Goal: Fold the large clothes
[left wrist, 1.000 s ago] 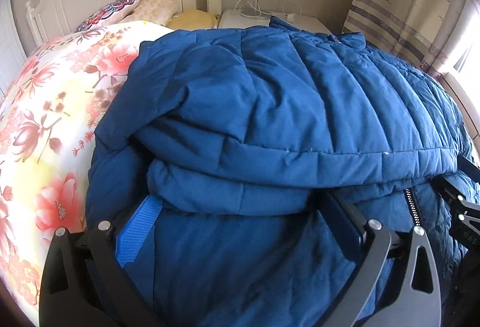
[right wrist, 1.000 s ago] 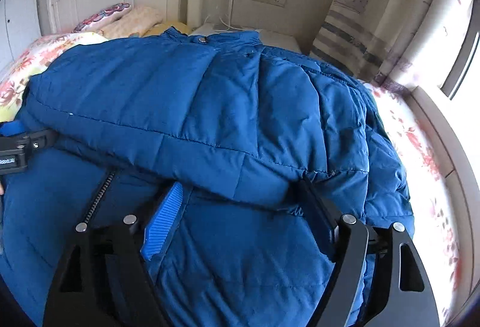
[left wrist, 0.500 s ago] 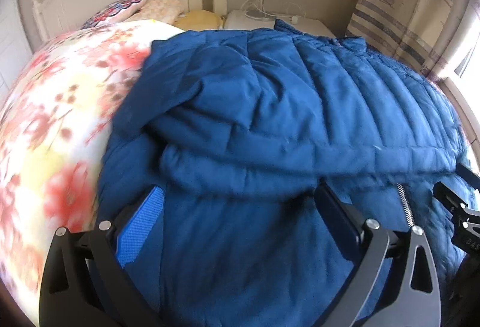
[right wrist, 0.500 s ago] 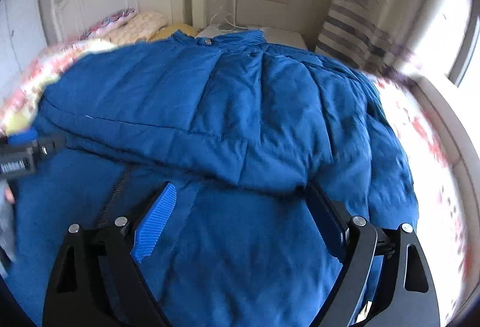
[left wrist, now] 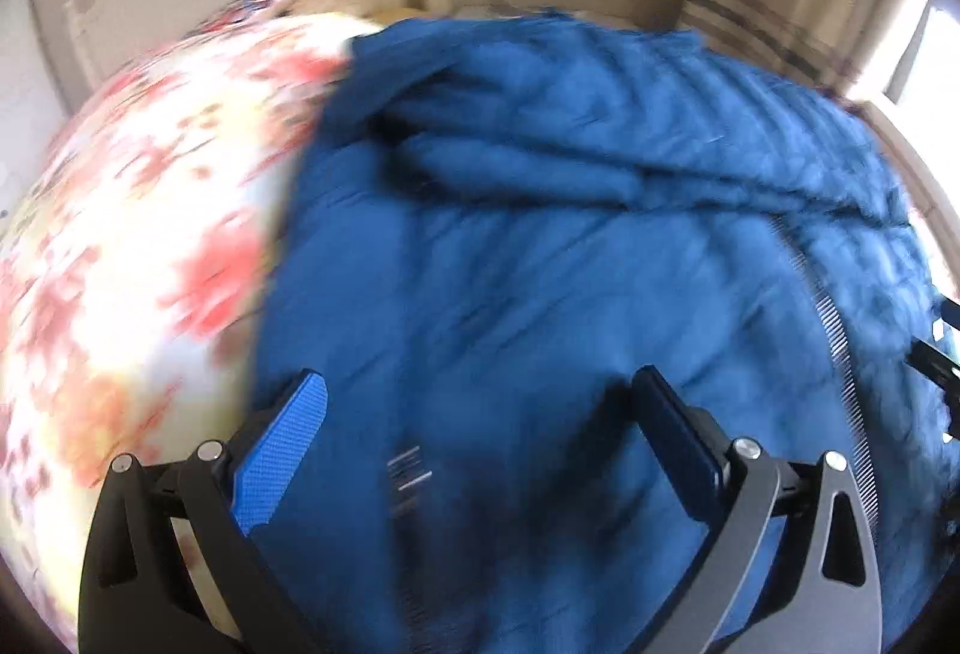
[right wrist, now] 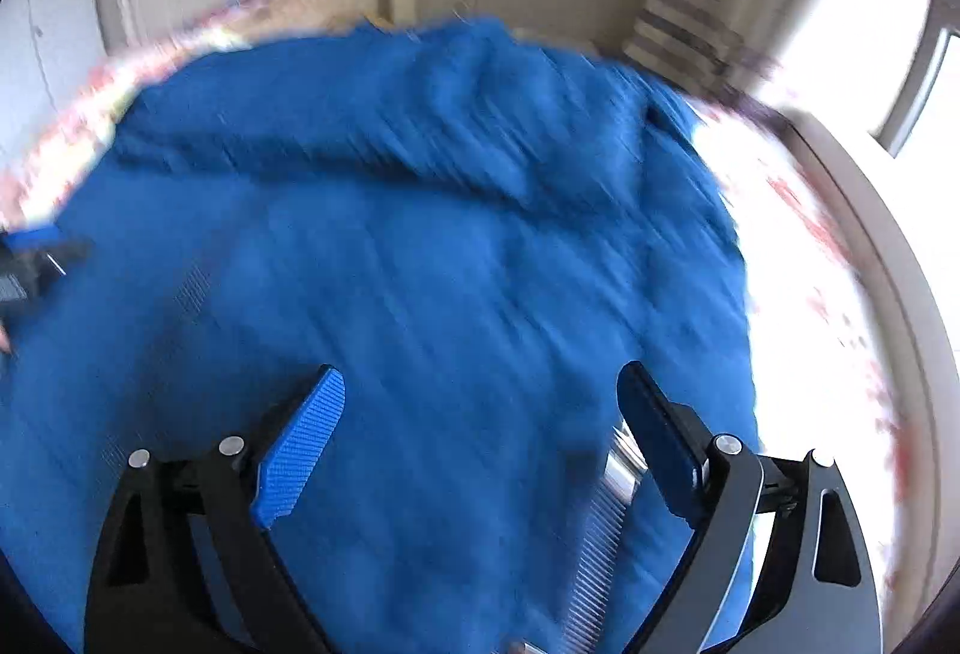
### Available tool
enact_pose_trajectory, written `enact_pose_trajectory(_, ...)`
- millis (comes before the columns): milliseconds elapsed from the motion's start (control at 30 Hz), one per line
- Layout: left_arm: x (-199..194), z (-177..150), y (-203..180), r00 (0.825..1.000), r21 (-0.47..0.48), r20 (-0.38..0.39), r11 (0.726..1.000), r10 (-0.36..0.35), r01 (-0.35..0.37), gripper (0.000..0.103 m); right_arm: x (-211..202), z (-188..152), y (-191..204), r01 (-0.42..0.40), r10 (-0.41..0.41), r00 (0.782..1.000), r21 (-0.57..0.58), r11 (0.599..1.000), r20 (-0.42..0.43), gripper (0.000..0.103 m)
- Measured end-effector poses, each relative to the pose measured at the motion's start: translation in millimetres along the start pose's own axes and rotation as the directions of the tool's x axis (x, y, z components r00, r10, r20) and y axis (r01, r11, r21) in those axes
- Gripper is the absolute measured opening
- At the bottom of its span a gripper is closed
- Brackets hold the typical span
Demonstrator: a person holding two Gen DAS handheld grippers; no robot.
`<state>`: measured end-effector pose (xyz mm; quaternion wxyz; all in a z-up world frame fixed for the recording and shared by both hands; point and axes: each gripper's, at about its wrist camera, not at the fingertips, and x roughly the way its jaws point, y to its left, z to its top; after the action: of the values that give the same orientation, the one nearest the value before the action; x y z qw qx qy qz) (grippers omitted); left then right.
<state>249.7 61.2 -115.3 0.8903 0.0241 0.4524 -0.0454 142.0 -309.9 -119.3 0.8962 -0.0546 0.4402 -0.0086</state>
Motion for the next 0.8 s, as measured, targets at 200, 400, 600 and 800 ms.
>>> enact_pose_trajectory(200, -18, -10, 10, 0.998, -0.032, 0.048, 0.998, 0.051, -0.049, 0.096, -29, -29, -29, -0.030, 0.021, 0.998, 0.149, 0.988, 0.068, 0.090)
enact_pose_trajectory(400, -67, -51, -55, 0.987, 0.160, 0.100, 0.981, -0.125, 0.108, 0.100, -62, -64, 32, -0.133, 0.139, 0.987, -0.074, 0.988, 0.081, 0.091)
enact_pose_trajectory(600, -43, -63, -66, 0.997, 0.190, 0.009, 0.979, -0.070, 0.067, 0.101, -53, -77, 54, -0.064, 0.069, 0.997, -0.140, 0.988, 0.030, 0.091)
enact_pose_trajectory(800, -79, -79, -30, 0.995, 0.109, 0.070, 0.992, -0.069, 0.061, 0.100, -100, -94, 38, -0.107, 0.122, 0.984, -0.108, 0.988, 0.133, 0.091)
